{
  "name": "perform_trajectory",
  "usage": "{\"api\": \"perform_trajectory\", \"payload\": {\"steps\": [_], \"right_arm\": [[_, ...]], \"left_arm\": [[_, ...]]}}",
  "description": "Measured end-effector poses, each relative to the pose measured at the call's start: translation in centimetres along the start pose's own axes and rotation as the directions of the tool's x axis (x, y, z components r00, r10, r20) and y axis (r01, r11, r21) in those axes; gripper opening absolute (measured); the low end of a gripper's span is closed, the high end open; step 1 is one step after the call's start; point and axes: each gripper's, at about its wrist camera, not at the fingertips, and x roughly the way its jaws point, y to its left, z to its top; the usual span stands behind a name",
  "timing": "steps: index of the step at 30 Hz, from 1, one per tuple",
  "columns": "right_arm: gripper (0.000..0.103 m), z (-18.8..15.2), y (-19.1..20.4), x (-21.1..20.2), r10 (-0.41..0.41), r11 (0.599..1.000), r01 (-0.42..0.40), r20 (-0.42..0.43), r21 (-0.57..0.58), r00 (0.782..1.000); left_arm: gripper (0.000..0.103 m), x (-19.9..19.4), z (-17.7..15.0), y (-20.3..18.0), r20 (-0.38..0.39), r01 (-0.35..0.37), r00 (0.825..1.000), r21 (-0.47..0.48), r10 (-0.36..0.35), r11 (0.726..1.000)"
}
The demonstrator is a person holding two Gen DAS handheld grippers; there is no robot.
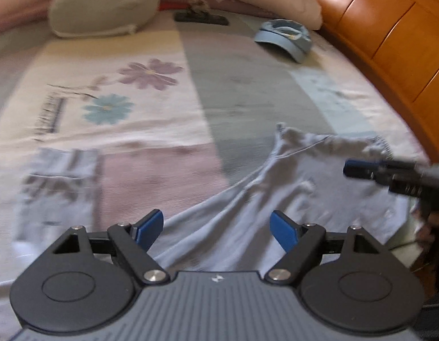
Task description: Fold clothes
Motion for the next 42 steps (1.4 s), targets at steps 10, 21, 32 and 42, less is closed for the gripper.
{"api": "perform_trajectory", "payload": {"steps": [10,21,32,42], "right_arm": [[0.027,3.5,10.4,8.3,0.179,0.782,-0.268,-0.208,-0.563,0.962],[0.027,1.2,14.4,11.9,0.125,0.512,-0.408,-0.404,-0.756,0.906],[0.004,2.8,15.2,12.7,0.096,0.601,-0.338,-0.355,-0.724,0.93],[0.018,4.2,12.1,8.3,0.033,0.795,-0.174,-0.244,-0.581,0.969]], "left_arm": [[0.082,-4.0,-3.7,2.5,0.083,-0.064,0.994,-0.084,0.071,0.994],[0.084,-5.9,-5.9,4.5,0.164,-0.024,0.985,-0.154,0.05,0.988],[0.084,-6.4,-5.9,4.6,0.204,0.023,0.979,-0.142,0.007,0.99],[0.084,-5.3,-5.0,4.5,0.197,0.111,0.976,-0.111,-0.088,0.988]]}}
